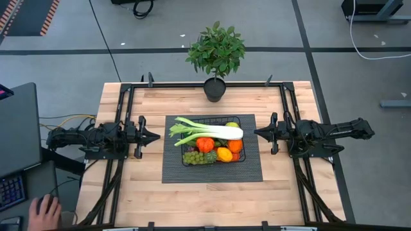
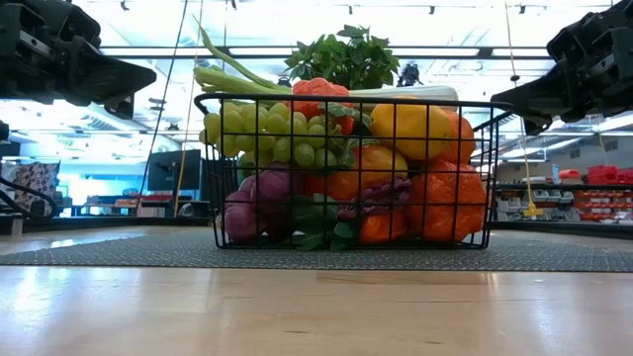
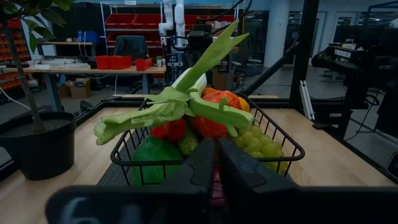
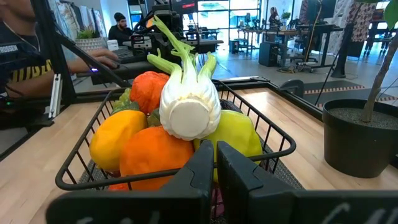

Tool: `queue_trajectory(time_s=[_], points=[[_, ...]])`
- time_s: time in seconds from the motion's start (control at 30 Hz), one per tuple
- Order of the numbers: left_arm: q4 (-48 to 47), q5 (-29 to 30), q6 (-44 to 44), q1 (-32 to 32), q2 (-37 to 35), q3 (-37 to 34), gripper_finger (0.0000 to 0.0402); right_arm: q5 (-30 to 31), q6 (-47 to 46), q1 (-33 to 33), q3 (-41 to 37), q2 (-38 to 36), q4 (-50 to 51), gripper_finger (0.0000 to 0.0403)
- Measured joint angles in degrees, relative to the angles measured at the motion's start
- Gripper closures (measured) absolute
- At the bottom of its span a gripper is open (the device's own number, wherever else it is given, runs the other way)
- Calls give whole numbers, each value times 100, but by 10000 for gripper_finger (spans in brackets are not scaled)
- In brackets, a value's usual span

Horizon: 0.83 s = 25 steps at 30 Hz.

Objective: Build produce basket
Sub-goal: Return to Home Position

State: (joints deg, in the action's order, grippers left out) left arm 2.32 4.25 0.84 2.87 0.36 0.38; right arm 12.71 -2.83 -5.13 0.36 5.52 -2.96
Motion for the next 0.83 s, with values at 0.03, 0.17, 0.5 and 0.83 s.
queue_trajectory(time_s=[0.03,0.17,0.5,0.83], points=[[0,0,0,-1,0,0,376,0,-1,0,0,-2,2,376],[-1,0,0,-1,0,0,378,0,0,0,0,0,2,376],[0,-1,0,-1,-1,0,366,2,0,0,0,-1,1,376],[-2,0,0,-1,0,0,375,0,0,0,0,-2,0,376]])
